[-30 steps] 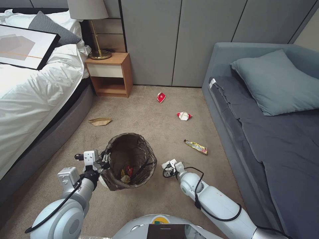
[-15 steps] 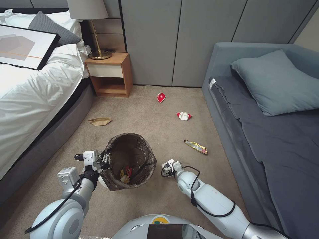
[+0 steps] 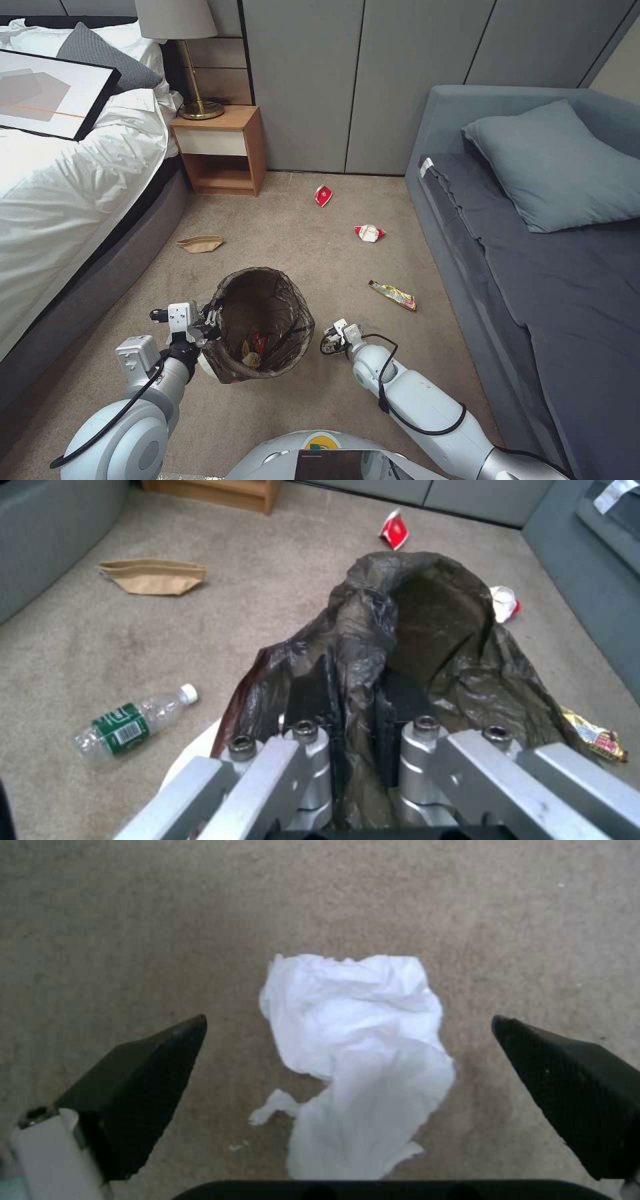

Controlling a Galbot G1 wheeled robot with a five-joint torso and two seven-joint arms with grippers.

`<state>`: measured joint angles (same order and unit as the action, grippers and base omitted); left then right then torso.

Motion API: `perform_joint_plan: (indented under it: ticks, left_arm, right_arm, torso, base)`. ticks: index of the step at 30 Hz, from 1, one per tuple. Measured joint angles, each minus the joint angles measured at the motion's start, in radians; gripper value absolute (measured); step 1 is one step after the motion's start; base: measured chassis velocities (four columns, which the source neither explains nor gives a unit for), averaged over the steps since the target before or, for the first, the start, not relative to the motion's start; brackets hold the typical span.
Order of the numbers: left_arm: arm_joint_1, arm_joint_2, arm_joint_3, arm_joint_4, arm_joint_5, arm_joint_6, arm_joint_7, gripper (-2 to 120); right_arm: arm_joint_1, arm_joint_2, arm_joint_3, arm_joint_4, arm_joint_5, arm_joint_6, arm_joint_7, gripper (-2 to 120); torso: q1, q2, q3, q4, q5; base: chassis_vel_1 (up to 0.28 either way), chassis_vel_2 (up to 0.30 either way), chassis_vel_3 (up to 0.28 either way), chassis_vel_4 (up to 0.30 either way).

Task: Pick up the trash bin, then pick up the garbage from the floor and place it into the trash bin.

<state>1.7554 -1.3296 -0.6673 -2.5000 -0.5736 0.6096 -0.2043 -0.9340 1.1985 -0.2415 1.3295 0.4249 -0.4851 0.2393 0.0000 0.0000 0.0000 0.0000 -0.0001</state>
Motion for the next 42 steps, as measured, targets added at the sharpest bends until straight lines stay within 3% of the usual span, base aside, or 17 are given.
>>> perform_joint_plan:
  ticks: [17,22,24,29,32,34,39,42]
  left_arm:
    - [0.005,0.000,-0.001,0.000,0.002,0.001,0.000,8]
    - [0.007,-0.001,-0.001,0.000,0.003,0.001,0.000,8]
    - [0.007,-0.002,0.000,0.000,0.004,0.001,0.000,8]
    - [0.006,-0.002,0.001,0.000,0.005,0.001,0.000,8]
    - [0.006,-0.001,0.000,0.000,0.005,0.000,0.000,8]
    - [0.006,-0.001,0.000,0.000,0.005,0.000,0.000,8]
    - [0.005,0.000,0.000,0.000,0.005,-0.001,0.000,8]
    - [0.005,0.001,-0.001,0.000,0.005,-0.001,0.000,8]
  right_arm:
    - [-0.016,0.015,0.021,-0.019,-0.026,0.019,-0.010,96]
    - [-0.024,0.013,0.025,-0.017,-0.035,0.024,-0.011,81]
    - [-0.029,0.010,0.028,-0.013,-0.036,0.024,-0.011,68]
    - [-0.037,0.002,0.032,-0.004,-0.038,0.025,-0.011,53]
    - [-0.044,-0.002,0.038,0.002,-0.040,0.026,-0.011,38]
    - [-0.044,-0.002,0.038,0.003,-0.040,0.026,-0.011,37]
    - [-0.051,-0.003,0.048,0.008,-0.042,0.028,-0.011,13]
    - [-0.054,-0.004,0.052,0.008,-0.043,0.030,-0.011,6]
  torso:
    - [0.000,0.000,0.000,0.0000,0.0001]
    - [0.000,0.000,0.000,0.0001,0.0001]
    - [0.000,0.000,0.000,0.0000,0.0001]
    - [0.000,0.000,0.000,0.0001,0.0001]
    - [0.000,0.000,0.000,0.0000,0.0001]
    - [0.000,0.000,0.000,0.0000,0.0001]
    - [0.000,0.000,0.000,0.0000,0.0001]
    - [0.000,0.000,0.000,0.0001,0.0001]
  base:
    - [0.000,0.000,0.000,0.000]
    - [0.000,0.000,0.000,0.000]
    - [0.000,0.000,0.000,0.000]
    - [0.000,0.000,0.000,0.000]
    - [0.000,0.000,0.000,0.000]
    - [0.000,0.000,0.000,0.000]
    - [0.000,0.000,0.000,0.000]
    - [0.000,0.000,0.000,0.000]
